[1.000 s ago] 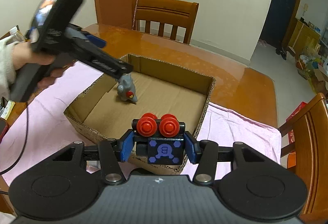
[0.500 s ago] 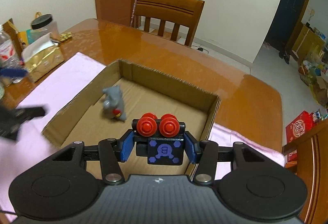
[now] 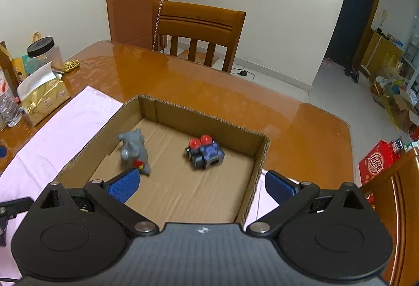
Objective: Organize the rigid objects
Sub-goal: 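Move the right tool to the clear plastic jar and close on it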
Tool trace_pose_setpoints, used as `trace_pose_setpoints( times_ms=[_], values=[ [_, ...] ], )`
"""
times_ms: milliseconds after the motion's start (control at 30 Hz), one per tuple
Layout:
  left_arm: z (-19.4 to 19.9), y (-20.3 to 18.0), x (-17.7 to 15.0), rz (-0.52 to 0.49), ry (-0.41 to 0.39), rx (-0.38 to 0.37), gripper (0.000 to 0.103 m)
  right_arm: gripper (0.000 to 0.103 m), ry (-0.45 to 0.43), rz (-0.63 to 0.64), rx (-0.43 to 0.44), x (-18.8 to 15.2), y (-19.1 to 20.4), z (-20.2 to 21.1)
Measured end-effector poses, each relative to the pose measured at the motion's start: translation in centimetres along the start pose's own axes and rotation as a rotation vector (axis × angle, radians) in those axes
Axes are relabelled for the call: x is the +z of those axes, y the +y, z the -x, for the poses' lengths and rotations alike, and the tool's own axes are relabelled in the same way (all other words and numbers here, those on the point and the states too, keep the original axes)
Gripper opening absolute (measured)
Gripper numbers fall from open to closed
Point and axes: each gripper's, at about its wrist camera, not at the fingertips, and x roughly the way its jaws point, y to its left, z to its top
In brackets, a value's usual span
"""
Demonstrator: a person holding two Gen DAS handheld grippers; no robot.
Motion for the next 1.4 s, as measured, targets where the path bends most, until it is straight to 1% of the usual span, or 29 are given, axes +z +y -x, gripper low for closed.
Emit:
trace_pose_setpoints(
  times_ms=[133,233,367,433,533,633,700,800,867,933,1100,1200,1333,1400],
  values=[
    [0.8,-0.7,-1.0,0.012,-0.001,-0.003,0.101,0.103,0.003,-0.019,0.003,-2.7,-0.3,1.6],
    [1.5,-1.4,-2.0,0.011,-0.013,0.036,0.101,0.103,0.019,-0.059,0.013,-5.4,-1.0,2.6],
    [2.2,-2.0,-3.5,0.037,-0.003,0.055,0.101,0.103,0.071,-0.084,0.002,-9.9,-2.0,3.5],
    [2.3,-2.3,-4.1,0.048,0.011,0.056,0.101,0.103,0.113,-0.084,-0.014,-12.0,-2.3,3.5],
    [2.5,-2.8,-5.0,0.057,0.03,0.039,0.101,0.103,0.162,-0.076,-0.007,-14.4,-3.1,3.4],
    [2.9,-3.5,-5.4,0.053,0.032,0.032,0.101,0.103,0.189,-0.057,-0.02,-15.6,-4.3,2.8],
    [3.2,-4.0,-5.6,0.055,0.03,0.033,0.101,0.103,0.207,-0.069,-0.013,-15.9,-5.1,2.1],
    [3.6,-4.2,-6.0,0.063,0.029,0.023,0.101,0.103,0.263,-0.114,0.039,-16.5,-6.2,0.9],
    [3.7,-4.3,-6.3,0.061,0.038,0.024,0.101,0.103,0.304,-0.147,0.08,-17.1,-6.5,0.6],
    [3.7,-4.2,-6.5,0.056,0.041,0.024,0.101,0.103,0.326,-0.176,0.118,-17.7,-6.5,0.8],
    [3.5,-4.1,-7.0,0.053,0.053,0.006,0.101,0.103,0.357,-0.214,0.122,-18.9,-5.4,2.5],
    [3.4,-4.5,-7.3,0.028,0.061,-0.014,0.101,0.103,0.362,-0.243,0.146,-19.5,-4.4,3.6],
    [3.1,-5.3,-7.5,-0.002,0.076,-0.08,0.101,0.103,0.365,-0.275,0.135,-20.6,-2.3,4.3],
    [2.9,-5.9,-7.7,-0.015,0.084,-0.112,0.101,0.103,0.358,-0.275,0.107,-21.2,-1.0,4.3]
  ],
)
